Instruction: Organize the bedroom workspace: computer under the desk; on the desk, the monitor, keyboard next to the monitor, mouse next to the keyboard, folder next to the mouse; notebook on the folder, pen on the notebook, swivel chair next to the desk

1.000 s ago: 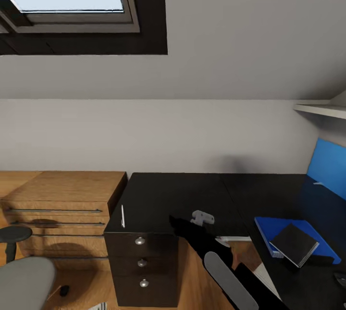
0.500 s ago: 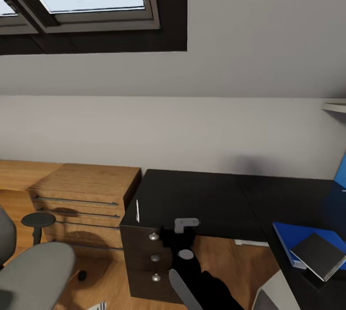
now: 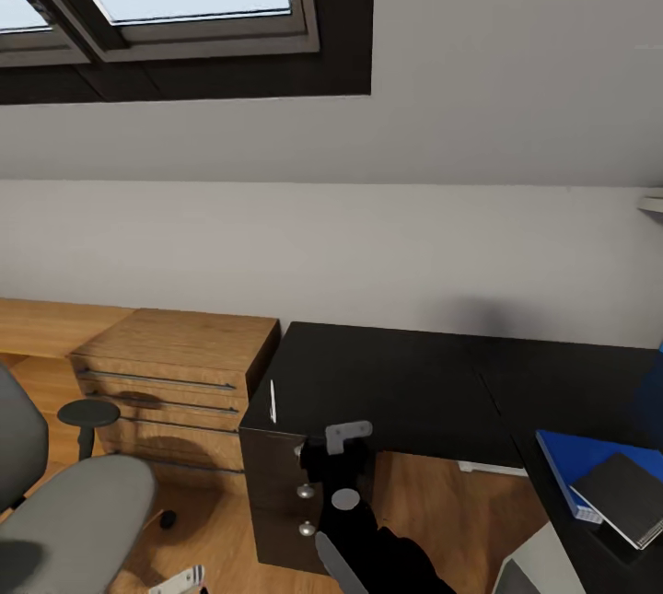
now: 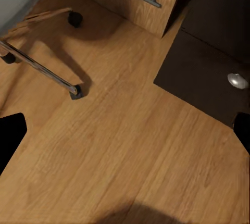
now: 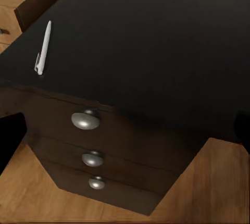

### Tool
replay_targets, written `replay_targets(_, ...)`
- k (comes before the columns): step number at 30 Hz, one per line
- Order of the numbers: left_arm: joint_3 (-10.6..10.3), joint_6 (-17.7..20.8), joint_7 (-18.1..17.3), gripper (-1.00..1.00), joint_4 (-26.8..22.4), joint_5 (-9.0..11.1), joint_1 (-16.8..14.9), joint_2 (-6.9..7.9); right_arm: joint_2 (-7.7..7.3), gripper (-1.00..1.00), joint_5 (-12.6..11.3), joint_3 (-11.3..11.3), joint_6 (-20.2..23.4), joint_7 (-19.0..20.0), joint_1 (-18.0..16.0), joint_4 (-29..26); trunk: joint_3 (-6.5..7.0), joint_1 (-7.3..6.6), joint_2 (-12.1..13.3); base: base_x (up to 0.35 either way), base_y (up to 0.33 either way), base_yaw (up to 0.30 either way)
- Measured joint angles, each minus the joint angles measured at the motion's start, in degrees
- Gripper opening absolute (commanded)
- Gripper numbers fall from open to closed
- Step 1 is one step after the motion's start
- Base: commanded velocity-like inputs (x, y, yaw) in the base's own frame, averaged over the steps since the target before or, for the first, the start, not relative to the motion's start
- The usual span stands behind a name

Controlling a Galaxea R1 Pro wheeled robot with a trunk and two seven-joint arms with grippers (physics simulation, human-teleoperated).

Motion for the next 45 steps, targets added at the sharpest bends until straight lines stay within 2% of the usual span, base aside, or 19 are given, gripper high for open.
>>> replay_targets(1, 0.0, 0.4, 0.0, 1.00, -5.2, -0.1, 0.0, 0.00, 0.00, 1.00, 0.2, 0.1, 0.2, 1.5, -1.9, 3.4, 0.01, 0.00, 0.0, 0.000, 0.000, 0.001)
replay_targets(3, 0.0, 0.8, 0.0, 1.00, -8.8, 0.0, 0.0, 0.00, 0.00, 1.00, 0.1, -0.2, 0.3, 2.8, -4.3, 6.0, 0.00, 0.00, 0.0, 0.000, 0.000, 0.000)
replay_targets(4, 0.0, 1.5, 0.0, 1.00, -11.5, 0.0, 0.0, 0.00, 0.00, 1.00, -0.1, -0.8, 0.6, 4.5, -7.2, 9.3, 0.01, 0.00, 0.0, 0.000, 0.000, 0.000)
replay_targets(8, 0.0, 4.7, -0.1, 1.00, -16.5, 0.0, 0.0, -0.03, 0.00, 1.00, -1.6, -2.6, 0.9, 8.5, -13.7, 18.6, 0.00, 0.00, 0.0, 0.000, 0.000, 0.000)
replay_targets(10, 0.0, 6.6, 0.0, 1.00, -18.7, 0.0, 0.0, -0.12, 0.00, 1.00, -2.7, -3.5, 0.9, 10.8, -17.0, 23.9, 0.00, 0.00, 0.0, 0.000, 0.000, 0.000)
replay_targets(11, 0.0, 8.3, 0.1, 1.00, -20.9, -0.1, 0.0, -0.25, 0.00, 1.00, -4.1, -4.3, 0.8, 13.1, -20.1, 28.7, 0.01, 0.00, 0.0, 0.000, 0.000, 0.000)
replay_targets(12, 0.0, 9.0, 0.2, 1.00, -22.0, -0.1, 0.0, -0.31, 0.00, 1.00, -4.9, -4.7, 0.7, 14.4, -21.7, 31.0, 0.00, 0.00, 0.0, 0.000, 0.000, 0.000)
replay_targets(17, 0.0, 11.2, 1.1, 1.00, -27.3, 0.0, 0.0, -0.47, 0.00, 1.00, -9.0, -5.8, 0.6, 19.8, -27.2, 38.8, 0.00, 0.00, 0.0, 0.000, 0.000, 0.000)
replay_targets(21, 0.1, 13.3, 1.3, 1.00, -31.0, 0.0, 0.0, -0.48, 0.00, 1.00, -10.1, -5.9, 0.7, 21.2, -28.4, 40.5, 0.00, 0.00, 0.0, 0.005, 0.000, 0.000)
replay_targets(25, 0.2, 17.2, 1.4, 1.00, -35.0, 0.2, 0.0, -0.51, 0.00, 1.00, -10.7, -5.8, 0.7, 22.0, -29.0, 41.4, 0.00, -0.01, 0.0, 0.130, 0.041, 0.000)
replay_targets(26, 0.2, 18.6, 1.5, 1.00, -36.2, 1.2, 0.0, -0.52, 0.00, 1.00, -10.9, -5.9, 0.6, 22.3, -29.1, 41.7, 0.00, -0.02, 0.0, 0.259, 0.087, 0.000)
replay_targets(32, 0.7, 19.5, 1.6, 1.00, -35.9, 4.5, 0.0, -0.34, 0.00, 1.00, -11.0, -6.0, 0.4, 22.7, -28.9, 41.9, 0.00, -0.03, 0.0, 0.295, 0.092, 0.000)
replay_targets(45, 1.7, 19.8, 1.6, 1.00, -35.7, 5.5, 0.0, -0.39, 0.00, 1.00, -11.1, -5.7, 0.9, 22.9, -28.7, 41.6, -0.02, -0.01, 0.0, 0.280, 0.080, 0.000)
